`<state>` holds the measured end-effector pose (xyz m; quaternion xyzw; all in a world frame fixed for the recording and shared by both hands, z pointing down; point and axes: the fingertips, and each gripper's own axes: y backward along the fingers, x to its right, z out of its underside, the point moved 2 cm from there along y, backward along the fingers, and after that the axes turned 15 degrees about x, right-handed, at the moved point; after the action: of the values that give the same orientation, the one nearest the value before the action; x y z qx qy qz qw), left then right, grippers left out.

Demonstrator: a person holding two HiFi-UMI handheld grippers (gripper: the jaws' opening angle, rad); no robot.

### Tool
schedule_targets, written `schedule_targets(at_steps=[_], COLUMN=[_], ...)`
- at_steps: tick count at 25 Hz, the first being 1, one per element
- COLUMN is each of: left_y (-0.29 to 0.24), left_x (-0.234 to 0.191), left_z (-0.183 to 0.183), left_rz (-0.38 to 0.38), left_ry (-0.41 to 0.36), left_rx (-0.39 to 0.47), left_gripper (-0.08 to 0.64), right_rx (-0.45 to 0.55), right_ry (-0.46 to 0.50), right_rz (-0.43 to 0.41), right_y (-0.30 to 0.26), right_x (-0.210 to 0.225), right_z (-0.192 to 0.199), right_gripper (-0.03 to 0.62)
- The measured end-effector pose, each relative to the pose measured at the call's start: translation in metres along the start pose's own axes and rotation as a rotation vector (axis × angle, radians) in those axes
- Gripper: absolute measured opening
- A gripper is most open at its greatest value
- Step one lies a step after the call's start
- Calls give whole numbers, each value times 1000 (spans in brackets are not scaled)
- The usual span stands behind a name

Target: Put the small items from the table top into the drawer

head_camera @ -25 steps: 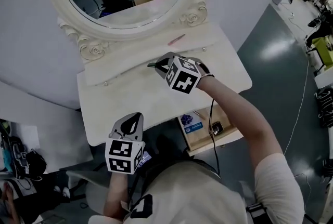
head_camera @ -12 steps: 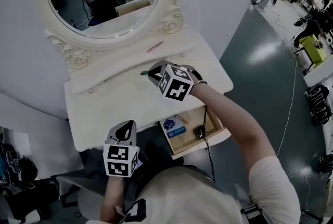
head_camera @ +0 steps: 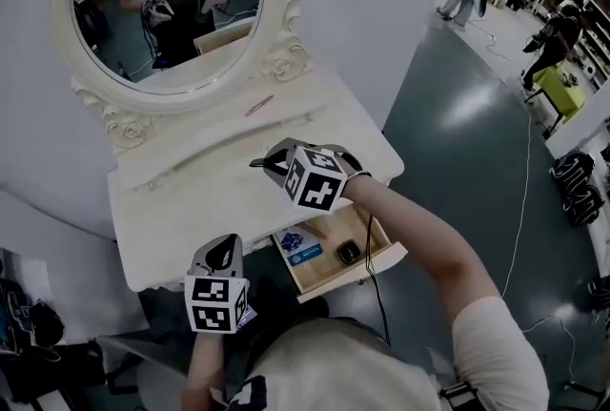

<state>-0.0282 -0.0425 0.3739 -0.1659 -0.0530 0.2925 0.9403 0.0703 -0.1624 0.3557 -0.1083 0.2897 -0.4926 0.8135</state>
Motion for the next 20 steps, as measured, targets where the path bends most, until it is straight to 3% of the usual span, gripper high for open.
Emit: schedule_targets(at_steps=[6, 10, 20], left_y=[1, 18, 44], left_x=[23, 26, -15], left_z=[0, 2, 16], left_rz=[23, -4, -50], left_ry=[-19, -12, 27], left_rx=[-15, -37, -35], left_gripper=[57, 57, 57], right_rx=[-12, -17, -68], right_ry=[-11, -14, 15], right_rz=[-10, -51, -73], right_y=[18, 14, -8], right_x=[-11, -26, -39], right_z=[16, 22, 19], right_gripper=[40, 40, 40])
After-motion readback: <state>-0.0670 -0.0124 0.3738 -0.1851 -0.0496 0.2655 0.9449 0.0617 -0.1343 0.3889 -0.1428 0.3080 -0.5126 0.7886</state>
